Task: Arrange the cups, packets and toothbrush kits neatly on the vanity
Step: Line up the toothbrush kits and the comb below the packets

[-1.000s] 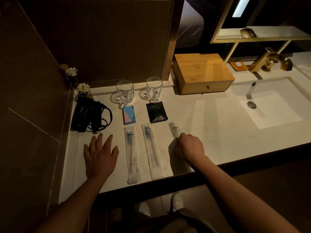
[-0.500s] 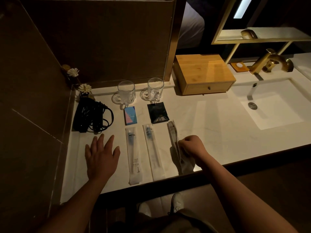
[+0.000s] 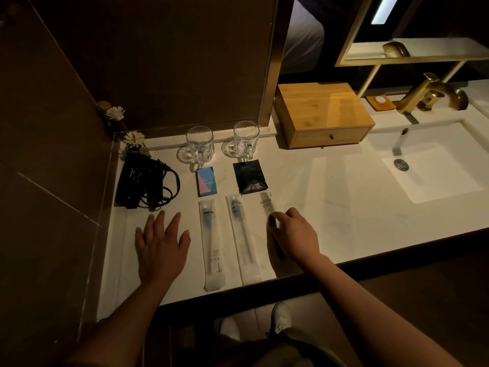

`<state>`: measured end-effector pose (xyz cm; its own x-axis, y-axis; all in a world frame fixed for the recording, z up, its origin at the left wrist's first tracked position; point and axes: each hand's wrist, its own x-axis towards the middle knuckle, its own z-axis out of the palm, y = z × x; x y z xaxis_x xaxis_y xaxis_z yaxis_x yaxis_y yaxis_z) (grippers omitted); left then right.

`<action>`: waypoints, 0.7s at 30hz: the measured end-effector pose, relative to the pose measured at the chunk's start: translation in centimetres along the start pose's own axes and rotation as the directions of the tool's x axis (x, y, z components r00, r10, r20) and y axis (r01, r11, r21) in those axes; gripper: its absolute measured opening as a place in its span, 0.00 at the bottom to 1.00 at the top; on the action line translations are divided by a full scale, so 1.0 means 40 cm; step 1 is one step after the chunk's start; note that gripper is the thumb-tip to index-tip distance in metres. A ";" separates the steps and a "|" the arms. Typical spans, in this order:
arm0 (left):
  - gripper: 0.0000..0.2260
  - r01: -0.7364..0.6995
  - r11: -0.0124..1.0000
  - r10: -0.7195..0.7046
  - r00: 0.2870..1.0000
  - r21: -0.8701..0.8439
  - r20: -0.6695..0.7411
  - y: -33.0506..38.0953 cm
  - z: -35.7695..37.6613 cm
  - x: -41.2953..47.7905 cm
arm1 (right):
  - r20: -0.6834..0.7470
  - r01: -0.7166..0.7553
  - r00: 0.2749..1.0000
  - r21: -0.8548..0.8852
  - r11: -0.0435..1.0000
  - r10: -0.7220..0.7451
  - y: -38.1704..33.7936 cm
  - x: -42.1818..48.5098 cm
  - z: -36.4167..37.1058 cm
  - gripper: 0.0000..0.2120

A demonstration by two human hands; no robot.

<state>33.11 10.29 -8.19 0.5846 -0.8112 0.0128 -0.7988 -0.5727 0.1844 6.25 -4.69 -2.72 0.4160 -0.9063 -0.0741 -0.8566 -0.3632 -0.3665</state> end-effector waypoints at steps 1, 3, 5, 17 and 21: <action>0.28 0.000 1.000 0.000 1.000 0.000 -0.001 0.000 0.000 0.000 | -0.001 0.003 1.000 -0.006 1.000 -0.003 0.002 0.003 0.001 0.14; 0.28 0.001 1.000 -0.001 1.000 -0.001 -0.004 0.000 0.000 0.001 | 0.004 0.011 1.000 -0.020 1.000 -0.011 0.003 0.003 0.000 0.14; 0.28 0.003 1.000 -0.003 1.000 -0.003 -0.005 0.001 -0.001 0.002 | -0.005 0.014 1.000 -0.020 1.000 -0.014 0.003 0.000 0.003 0.14; 0.28 0.000 1.000 0.000 1.000 -0.014 -0.002 -0.004 0.008 0.002 | 0.018 0.012 1.000 0.085 0.996 -0.013 -0.007 0.015 0.008 0.15; 0.28 -0.001 1.000 0.001 1.000 -0.009 0.000 -0.003 0.006 0.001 | 0.007 0.023 1.000 0.100 0.995 -0.024 -0.009 0.019 0.011 0.14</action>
<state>33.20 10.30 -8.43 0.5838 -0.8118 0.0128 -0.7981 -0.5709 0.1928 7.00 -5.14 -3.05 0.4384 -0.8959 -0.0722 -0.8120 -0.3603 -0.4591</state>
